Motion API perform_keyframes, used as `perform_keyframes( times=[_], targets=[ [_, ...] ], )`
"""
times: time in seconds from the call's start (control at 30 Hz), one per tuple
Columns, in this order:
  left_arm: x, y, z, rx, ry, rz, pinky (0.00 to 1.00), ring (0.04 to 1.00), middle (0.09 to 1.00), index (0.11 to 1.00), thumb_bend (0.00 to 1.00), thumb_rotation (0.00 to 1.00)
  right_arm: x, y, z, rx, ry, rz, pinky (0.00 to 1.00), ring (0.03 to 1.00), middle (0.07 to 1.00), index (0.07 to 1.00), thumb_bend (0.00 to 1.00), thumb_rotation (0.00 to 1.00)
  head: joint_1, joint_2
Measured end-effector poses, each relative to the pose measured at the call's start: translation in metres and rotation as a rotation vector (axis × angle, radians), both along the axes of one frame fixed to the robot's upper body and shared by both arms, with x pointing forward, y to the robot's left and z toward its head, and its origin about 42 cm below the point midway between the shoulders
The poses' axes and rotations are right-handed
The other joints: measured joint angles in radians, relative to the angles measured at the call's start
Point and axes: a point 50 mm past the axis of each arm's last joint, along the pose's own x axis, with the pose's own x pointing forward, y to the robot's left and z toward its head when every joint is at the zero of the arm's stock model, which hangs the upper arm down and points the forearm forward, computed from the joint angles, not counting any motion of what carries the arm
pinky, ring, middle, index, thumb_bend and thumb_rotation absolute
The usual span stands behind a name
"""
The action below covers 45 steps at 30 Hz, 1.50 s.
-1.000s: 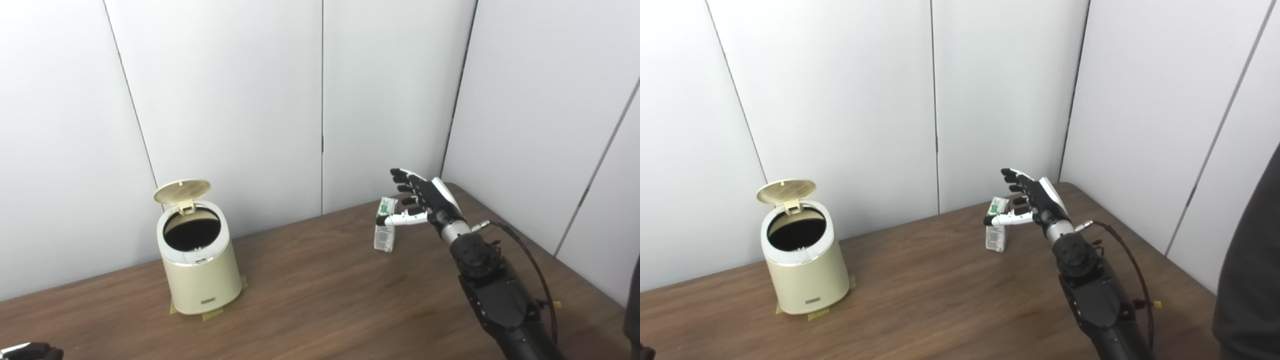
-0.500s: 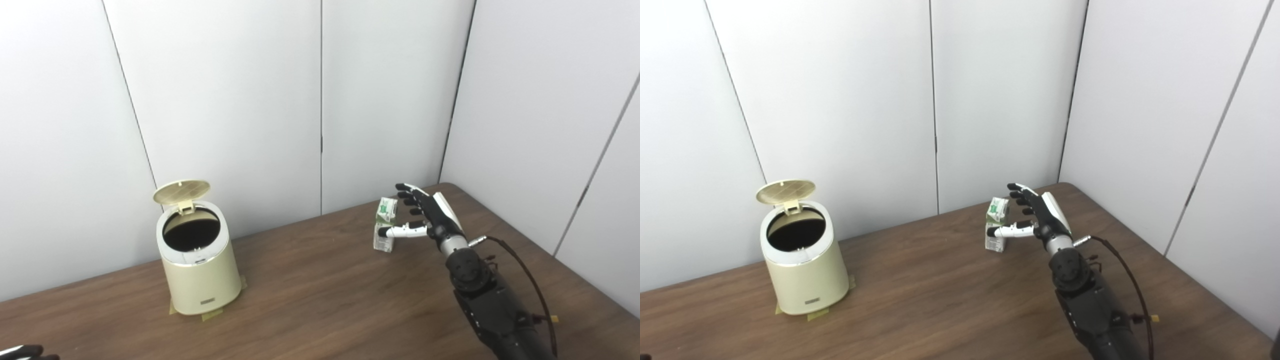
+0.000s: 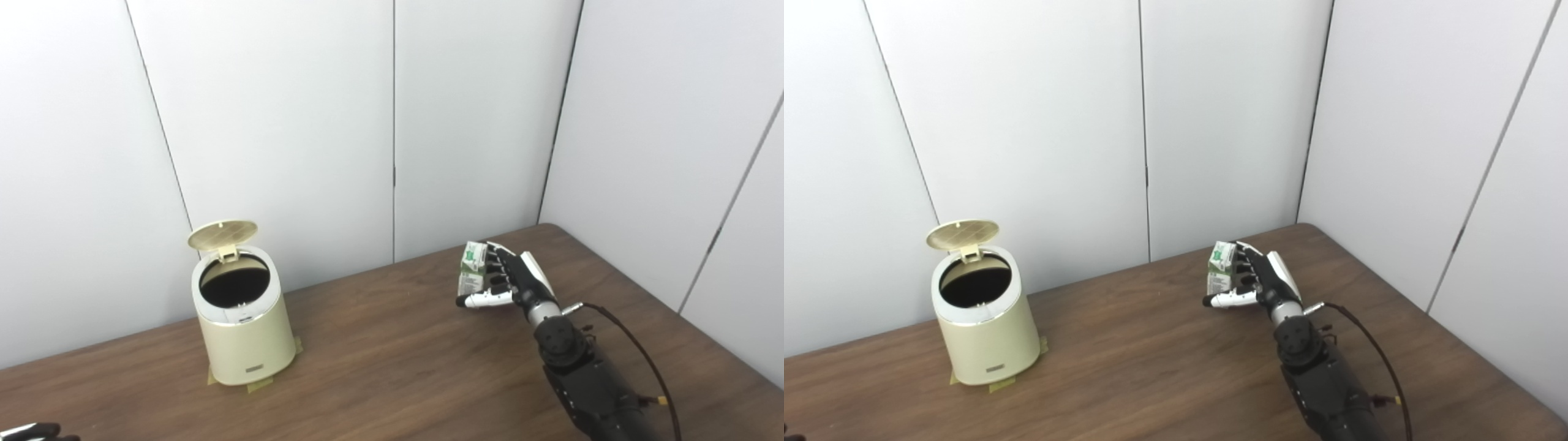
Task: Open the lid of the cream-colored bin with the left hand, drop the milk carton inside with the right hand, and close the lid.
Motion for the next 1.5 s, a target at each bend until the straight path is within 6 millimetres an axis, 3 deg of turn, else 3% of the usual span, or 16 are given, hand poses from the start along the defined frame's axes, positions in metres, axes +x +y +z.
perform_keyframes(
  times=[0.33,0.43,0.63,0.67,0.73,0.87,1.33,1.5],
  targets=[
    [0.000,-0.001,-0.001,0.002,0.003,-0.006,0.41,0.494,0.475,0.516,0.52,0.00,0.010,0.009,-0.004,0.041,-0.043,-0.040,0.70,0.781,0.817,0.813,0.76,0.08,0.002,0.005],
    [-0.001,0.000,-0.001,0.003,0.003,-0.007,0.40,0.492,0.476,0.515,0.52,0.00,0.010,0.011,-0.005,0.038,-0.048,-0.049,0.65,0.728,0.782,0.797,0.76,0.05,0.003,0.005],
    [-0.001,0.000,0.000,0.005,-0.002,-0.009,0.42,0.505,0.478,0.513,0.52,0.00,0.009,0.009,-0.003,0.001,-0.092,-0.093,0.47,0.564,0.642,0.682,0.74,0.03,0.002,0.011],
    [-0.001,0.000,0.000,0.006,-0.004,-0.010,0.42,0.507,0.478,0.514,0.52,0.00,0.010,0.009,-0.002,-0.002,-0.107,-0.096,0.44,0.526,0.604,0.590,0.63,0.08,0.002,0.011],
    [-0.001,-0.001,0.000,0.007,-0.005,-0.010,0.42,0.509,0.478,0.515,0.52,0.00,0.012,0.011,-0.002,0.003,-0.138,-0.116,0.37,0.437,0.483,0.533,0.55,0.02,0.003,0.012],
    [-0.001,-0.002,0.000,0.007,-0.007,-0.015,0.42,0.510,0.479,0.514,0.52,0.00,0.015,0.014,-0.005,-0.002,-0.175,-0.143,0.32,0.358,0.424,0.522,0.52,0.00,0.006,0.015],
    [-0.001,-0.002,-0.002,0.018,-0.006,-0.017,0.41,0.504,0.481,0.511,0.51,0.00,0.016,0.021,-0.005,-0.032,-0.199,-0.157,0.33,0.382,0.445,0.518,0.53,0.00,0.026,0.023],
    [-0.001,-0.004,-0.002,0.023,-0.004,-0.020,0.41,0.506,0.484,0.508,0.52,0.00,0.016,0.031,0.008,-0.034,-0.246,-0.110,0.33,0.378,0.440,0.525,0.52,0.00,0.040,0.025]
  ],
)
